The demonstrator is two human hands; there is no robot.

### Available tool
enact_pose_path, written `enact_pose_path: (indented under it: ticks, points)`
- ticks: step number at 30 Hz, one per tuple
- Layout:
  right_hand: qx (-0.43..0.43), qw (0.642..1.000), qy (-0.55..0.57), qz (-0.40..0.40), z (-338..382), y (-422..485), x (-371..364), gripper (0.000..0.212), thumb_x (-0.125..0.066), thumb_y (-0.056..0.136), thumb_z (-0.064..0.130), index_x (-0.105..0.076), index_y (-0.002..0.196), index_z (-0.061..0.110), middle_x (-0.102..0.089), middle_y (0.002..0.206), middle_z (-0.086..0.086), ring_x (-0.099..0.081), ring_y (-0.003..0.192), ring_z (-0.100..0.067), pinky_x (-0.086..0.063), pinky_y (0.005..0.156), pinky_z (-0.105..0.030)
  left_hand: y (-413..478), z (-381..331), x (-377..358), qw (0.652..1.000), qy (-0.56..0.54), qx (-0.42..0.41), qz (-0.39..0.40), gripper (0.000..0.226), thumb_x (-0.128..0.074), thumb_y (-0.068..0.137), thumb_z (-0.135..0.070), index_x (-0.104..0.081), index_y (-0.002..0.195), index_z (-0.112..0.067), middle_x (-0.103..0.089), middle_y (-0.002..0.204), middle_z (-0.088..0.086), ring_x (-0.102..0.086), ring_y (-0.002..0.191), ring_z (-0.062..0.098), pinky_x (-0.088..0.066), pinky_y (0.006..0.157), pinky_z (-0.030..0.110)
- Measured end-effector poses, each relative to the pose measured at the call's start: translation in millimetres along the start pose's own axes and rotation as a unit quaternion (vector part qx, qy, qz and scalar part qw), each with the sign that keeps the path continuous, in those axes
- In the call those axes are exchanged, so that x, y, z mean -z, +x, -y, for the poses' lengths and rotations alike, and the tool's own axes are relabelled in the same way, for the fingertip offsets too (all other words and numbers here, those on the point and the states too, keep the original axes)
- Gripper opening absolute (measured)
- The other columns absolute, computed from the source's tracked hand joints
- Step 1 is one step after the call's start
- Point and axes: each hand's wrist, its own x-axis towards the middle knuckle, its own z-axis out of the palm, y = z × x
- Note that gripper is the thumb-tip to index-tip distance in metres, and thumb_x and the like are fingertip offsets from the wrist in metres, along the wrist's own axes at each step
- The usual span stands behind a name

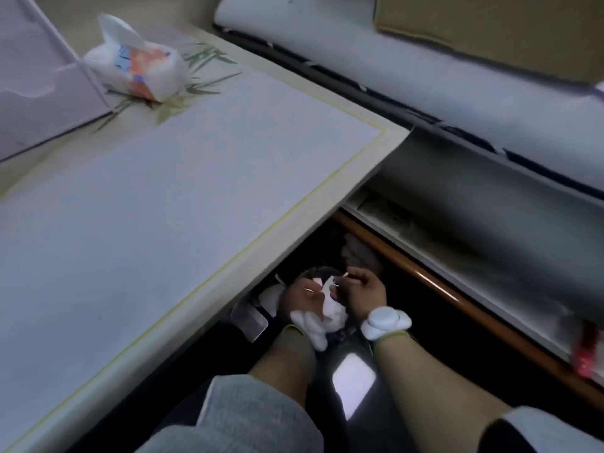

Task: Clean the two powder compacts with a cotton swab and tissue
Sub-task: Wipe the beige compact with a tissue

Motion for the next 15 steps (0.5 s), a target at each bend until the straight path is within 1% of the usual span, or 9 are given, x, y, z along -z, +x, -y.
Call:
enact_pose_path:
  ticks: [3, 6, 7, 9, 10, 12, 13, 14, 15]
  points:
    - [-0.002, 0.999, -0.036, -0.019, -3, 16, 0, 0.018, -0.066, 0.084, -0.006, -0.066, 0.1, 0.002, -0.069, 0.086, -0.027, -0.066, 0.073, -0.032, -0.058, 0.076, -0.048, 20, 2, -8, 1.0, 0.018, 0.018, 0.005, 0.02, -0.063, 0.094, -0.01, -0.072, 0.111, -0.007, -0.073, 0.111, 0.014, -0.068, 0.108, 0.029, -0.048, 0.086, 0.026]
    - [-0.02, 0.999, -0.041, -0.019, -4, 31, 0, 0.016, -0.065, 0.086, -0.003, -0.065, 0.098, 0.007, -0.068, 0.084, -0.024, -0.065, 0.068, -0.03, -0.057, 0.058, -0.032, 33, 1, -14, 0.999, 0.039, 0.014, 0.015, 0.022, -0.061, 0.097, -0.012, -0.07, 0.116, -0.006, -0.07, 0.12, 0.012, -0.063, 0.117, 0.025, -0.039, 0.076, 0.008]
    - [-0.024, 0.998, -0.056, -0.014, -4, 36, 0, 0.018, -0.065, 0.086, -0.002, -0.065, 0.101, 0.009, -0.069, 0.085, -0.022, -0.065, 0.067, -0.029, -0.053, 0.053, -0.028, 37, 2, -15, 0.999, 0.044, 0.018, 0.009, 0.024, -0.061, 0.097, -0.012, -0.069, 0.118, -0.008, -0.069, 0.121, 0.011, -0.063, 0.117, 0.024, -0.037, 0.07, 0.009]
    - [-0.022, 0.989, -0.148, 0.001, -9, 53, 2, 0.028, -0.065, 0.087, 0.004, -0.065, 0.114, 0.009, -0.072, 0.094, -0.018, -0.068, 0.074, -0.029, -0.053, 0.057, -0.028, 43, 3, -16, 0.998, 0.058, 0.024, -0.004, 0.03, -0.059, 0.096, -0.011, -0.063, 0.126, -0.011, -0.068, 0.123, 0.011, -0.064, 0.116, 0.025, -0.038, 0.067, 0.018]
    - [-0.021, 0.973, -0.228, 0.009, -12, 57, 6, 0.03, -0.065, 0.087, 0.009, -0.064, 0.118, 0.01, -0.073, 0.1, -0.015, -0.07, 0.081, -0.028, -0.053, 0.063, -0.028, 44, 7, -15, 0.996, 0.082, 0.023, 0.005, 0.032, -0.056, 0.098, -0.013, -0.06, 0.13, -0.009, -0.065, 0.127, 0.012, -0.061, 0.119, 0.025, -0.037, 0.071, 0.021]
    - [-0.011, 0.936, -0.352, 0.015, -13, 57, 13, 0.03, -0.065, 0.089, 0.021, -0.065, 0.118, 0.012, -0.071, 0.108, -0.009, -0.069, 0.094, -0.027, -0.052, 0.074, -0.026, 46, 15, -15, 0.992, 0.123, 0.007, 0.04, 0.04, -0.04, 0.103, -0.024, -0.056, 0.131, -0.001, -0.058, 0.135, 0.013, -0.053, 0.129, 0.023, -0.032, 0.082, 0.016]
    - [-0.002, 0.926, -0.376, 0.018, -14, 53, 15, 0.028, -0.064, 0.09, 0.026, -0.065, 0.115, 0.014, -0.071, 0.109, -0.007, -0.068, 0.093, -0.025, -0.052, 0.074, -0.022, 47, 18, -12, 0.988, 0.143, -0.008, 0.053, 0.043, -0.037, 0.104, -0.026, -0.055, 0.131, 0.003, -0.057, 0.136, 0.015, -0.051, 0.133, 0.024, -0.032, 0.087, 0.012]
    - [0.004, 0.924, -0.381, 0.025, -15, 49, 17, 0.025, -0.062, 0.092, 0.028, -0.063, 0.113, 0.014, -0.07, 0.107, -0.005, -0.067, 0.086, -0.02, -0.05, 0.066, -0.015, 46, 21, -10, 0.985, 0.157, 0.003, 0.064, 0.039, -0.042, 0.104, -0.022, -0.054, 0.131, 0.004, -0.057, 0.135, 0.017, -0.051, 0.133, 0.028, -0.034, 0.092, 0.011]
    - [0.007, 0.923, -0.383, 0.038, -15, 43, 19, 0.02, -0.059, 0.094, 0.027, -0.061, 0.111, 0.016, -0.069, 0.106, -0.005, -0.065, 0.079, -0.016, -0.045, 0.055, -0.009, 43, 24, -8, 0.983, 0.172, 0.018, 0.068, 0.035, -0.05, 0.101, -0.015, -0.055, 0.131, 0.002, -0.059, 0.133, 0.017, -0.053, 0.13, 0.03, -0.038, 0.095, 0.015]
